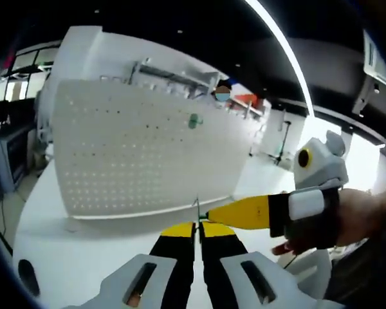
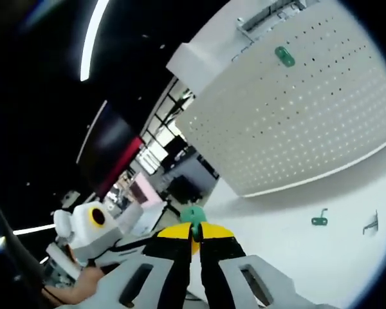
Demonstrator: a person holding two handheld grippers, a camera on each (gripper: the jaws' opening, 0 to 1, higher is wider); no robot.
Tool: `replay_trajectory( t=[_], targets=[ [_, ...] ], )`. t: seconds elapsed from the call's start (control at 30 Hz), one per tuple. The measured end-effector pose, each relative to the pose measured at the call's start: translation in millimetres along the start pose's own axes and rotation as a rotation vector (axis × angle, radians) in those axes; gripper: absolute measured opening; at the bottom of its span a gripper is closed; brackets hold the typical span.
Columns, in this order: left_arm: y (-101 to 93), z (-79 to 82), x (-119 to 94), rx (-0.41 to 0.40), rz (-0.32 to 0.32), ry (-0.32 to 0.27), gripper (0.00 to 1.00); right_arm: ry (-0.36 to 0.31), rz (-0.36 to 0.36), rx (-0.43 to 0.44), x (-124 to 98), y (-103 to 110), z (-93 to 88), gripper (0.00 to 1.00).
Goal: Insert the hook assembly into the mounting plate slot until the hook locks in place.
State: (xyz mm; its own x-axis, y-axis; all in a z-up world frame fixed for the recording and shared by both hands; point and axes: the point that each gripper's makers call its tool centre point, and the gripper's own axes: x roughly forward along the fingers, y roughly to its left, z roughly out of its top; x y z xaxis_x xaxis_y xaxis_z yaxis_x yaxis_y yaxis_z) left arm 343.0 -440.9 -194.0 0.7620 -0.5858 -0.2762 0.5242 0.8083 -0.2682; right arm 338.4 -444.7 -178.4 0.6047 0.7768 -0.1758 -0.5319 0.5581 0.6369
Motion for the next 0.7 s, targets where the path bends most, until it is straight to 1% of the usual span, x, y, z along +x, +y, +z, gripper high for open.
replay_trajectory(
  t=[0.13,0.23,0.37,0.43,0.5,0.6,0.7],
  targets=[
    [-1.1,-0.7,0,-0.005,-0.003,0.004,0.02,-0.005,-0.002,-0.004,-1,-1,-0.3,0.01],
    [-1.8,0.8,1,-0.027,-0.017,-0.006,0.02,-0.017,-0.003,-0.028,-3,0,1.6,0.01],
    [0.1,-3.2,2,-0.035,-0.035,0.009,0.03,0.007,-0.002,-0.064,-1,-2,-1.4,0.00],
    [-0.9,-4.1,2,-0.025,-0.043,0.012,0.04,0.011,-0.003,-0.066,-2,-3,-2.3,0.00],
    [-1.3,-4.9,1,-0.023,-0.053,0.018,0.04,0.016,0.000,-0.086,-2,-2,-3.5,0.00],
    [-1.4,-7.8,0,-0.022,-0.072,0.036,0.05,0.023,0.003,-0.189,-2,1,-5.5,0.00],
    [-0.9,-9.8,0,-0.007,-0.080,0.054,0.06,0.027,0.001,-0.213,-1,3,-6.6,0.00]
  ],
)
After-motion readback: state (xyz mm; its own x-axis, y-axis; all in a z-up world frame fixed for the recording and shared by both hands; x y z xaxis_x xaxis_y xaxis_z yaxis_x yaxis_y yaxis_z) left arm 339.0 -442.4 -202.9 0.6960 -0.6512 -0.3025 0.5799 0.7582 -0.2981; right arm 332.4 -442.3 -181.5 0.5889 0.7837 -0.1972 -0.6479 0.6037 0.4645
